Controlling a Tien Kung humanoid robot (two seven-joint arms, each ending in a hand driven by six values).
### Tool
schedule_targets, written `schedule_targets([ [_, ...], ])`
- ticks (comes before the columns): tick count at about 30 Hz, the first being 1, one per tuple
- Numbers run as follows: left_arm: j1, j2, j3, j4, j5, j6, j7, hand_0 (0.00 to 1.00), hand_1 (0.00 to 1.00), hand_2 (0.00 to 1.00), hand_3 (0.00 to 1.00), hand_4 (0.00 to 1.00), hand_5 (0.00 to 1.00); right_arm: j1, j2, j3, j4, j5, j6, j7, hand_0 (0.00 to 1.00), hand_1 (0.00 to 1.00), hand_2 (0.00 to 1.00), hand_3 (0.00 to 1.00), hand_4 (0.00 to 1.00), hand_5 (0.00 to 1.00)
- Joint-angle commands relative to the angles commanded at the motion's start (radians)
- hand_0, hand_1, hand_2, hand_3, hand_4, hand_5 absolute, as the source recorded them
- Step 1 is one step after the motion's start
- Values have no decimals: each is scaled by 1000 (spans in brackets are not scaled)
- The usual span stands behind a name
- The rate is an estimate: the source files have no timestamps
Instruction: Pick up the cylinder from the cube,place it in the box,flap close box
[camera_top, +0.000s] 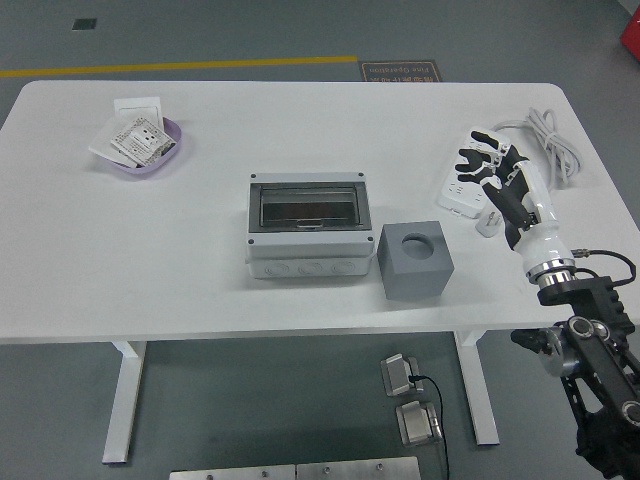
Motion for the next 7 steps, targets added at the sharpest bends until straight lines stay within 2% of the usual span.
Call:
schedule_targets([
  [7,-3,-6,1,0,2,-2,1,636,669,649,660,730,316,3,-7,8,4,-15,-1,-1,591,603,694,770,896,536],
])
